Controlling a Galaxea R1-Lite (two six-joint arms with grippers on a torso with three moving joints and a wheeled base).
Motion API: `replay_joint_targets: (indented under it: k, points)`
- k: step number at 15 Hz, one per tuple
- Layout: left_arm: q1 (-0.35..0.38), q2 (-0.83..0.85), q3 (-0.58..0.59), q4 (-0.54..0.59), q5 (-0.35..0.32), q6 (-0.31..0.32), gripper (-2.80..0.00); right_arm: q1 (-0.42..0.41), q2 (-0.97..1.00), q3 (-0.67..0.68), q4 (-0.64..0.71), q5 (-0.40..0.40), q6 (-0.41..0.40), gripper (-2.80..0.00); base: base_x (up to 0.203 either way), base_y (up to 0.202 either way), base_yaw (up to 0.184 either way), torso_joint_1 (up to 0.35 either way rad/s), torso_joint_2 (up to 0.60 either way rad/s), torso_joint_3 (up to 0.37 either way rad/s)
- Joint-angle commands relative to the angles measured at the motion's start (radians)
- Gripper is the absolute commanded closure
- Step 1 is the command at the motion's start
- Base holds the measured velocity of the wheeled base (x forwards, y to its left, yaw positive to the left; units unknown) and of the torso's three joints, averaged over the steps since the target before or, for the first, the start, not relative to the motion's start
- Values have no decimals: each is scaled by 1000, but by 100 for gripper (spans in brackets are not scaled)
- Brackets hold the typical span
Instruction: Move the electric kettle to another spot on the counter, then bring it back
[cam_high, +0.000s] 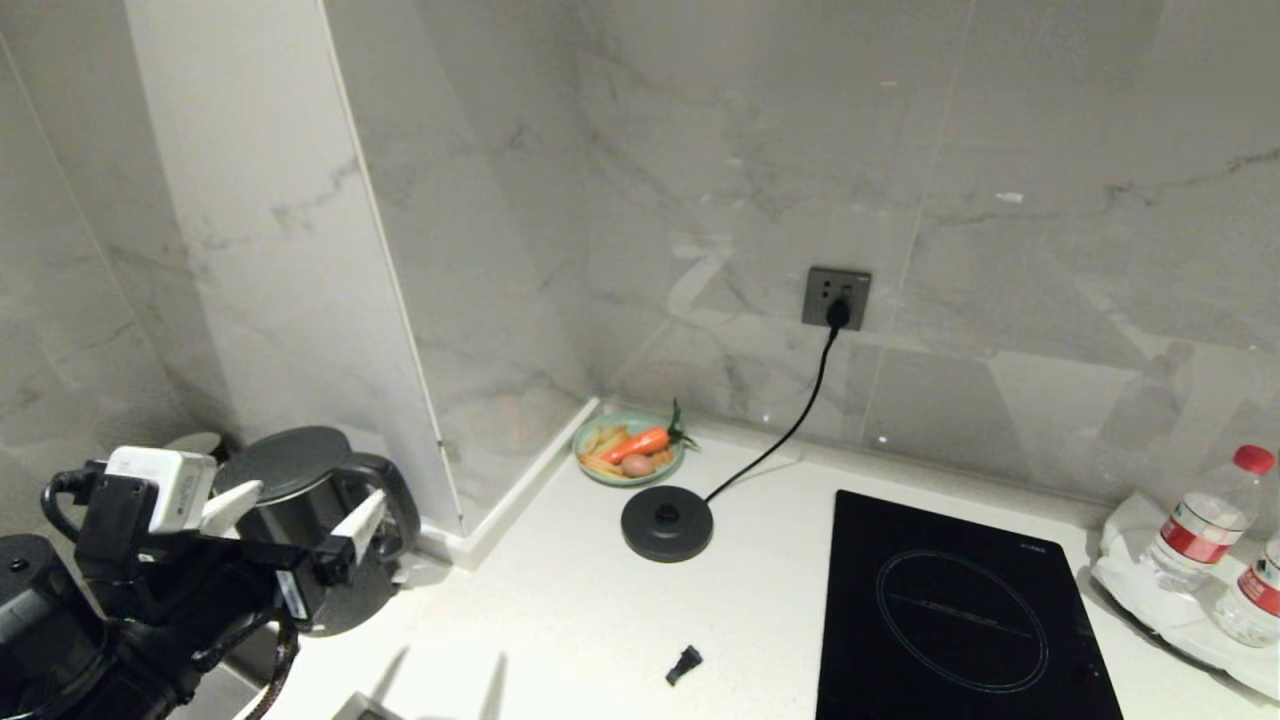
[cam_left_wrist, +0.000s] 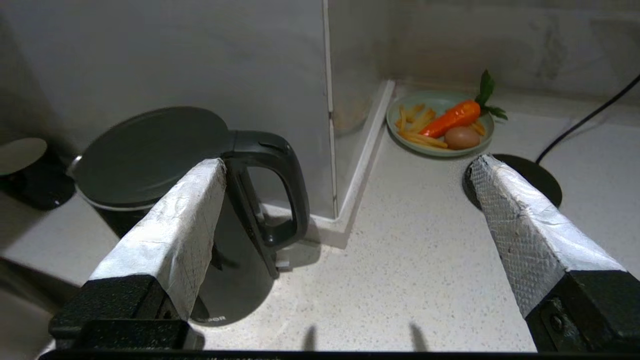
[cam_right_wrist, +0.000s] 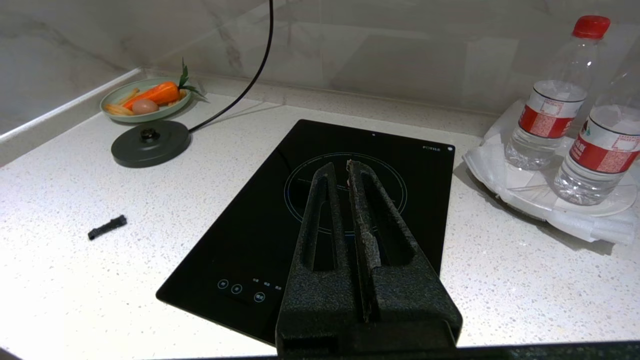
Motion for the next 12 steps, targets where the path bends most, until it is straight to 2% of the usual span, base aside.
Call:
replay_joint_targets:
  k: [1,2,4,6,7,8,9,11,12]
  points:
    - [-3,-142,-69,134,20,0,-280,0,0,0,0,0,-1,0,0,0,0,0,0,0]
    - [-10,-199,-112,237,35,0,0,0,0,0,0,0,1,0,0,0,0,0,0,0]
    - [-30,-330,-198,453,54,0,0,0,0,0,0,0,1,0,0,0,0,0,0,0]
    - [-44,-465,-314,786,61,0,0,0,0,0,0,0,1,0,0,0,0,0,0,0]
    - [-47,-518,-363,913,65,-1,0,0,0,0,0,0,1,0,0,0,0,0,0,0]
    - [-49,-569,-396,1003,75,-1,0,0,1,0,0,0,1,0,0,0,0,0,0,0]
    - [-50,-614,-415,1066,114,0,0,0,1,0,0,0,1,0,0,0,0,0,0,0]
    - [-47,-702,-428,1130,236,2,0,0,0,0,0,0,-1,0,0,0,0,0,0,0]
    - [-38,-759,-429,1161,269,3,0,0,0,0,0,0,1,0,0,0,0,0,0,0]
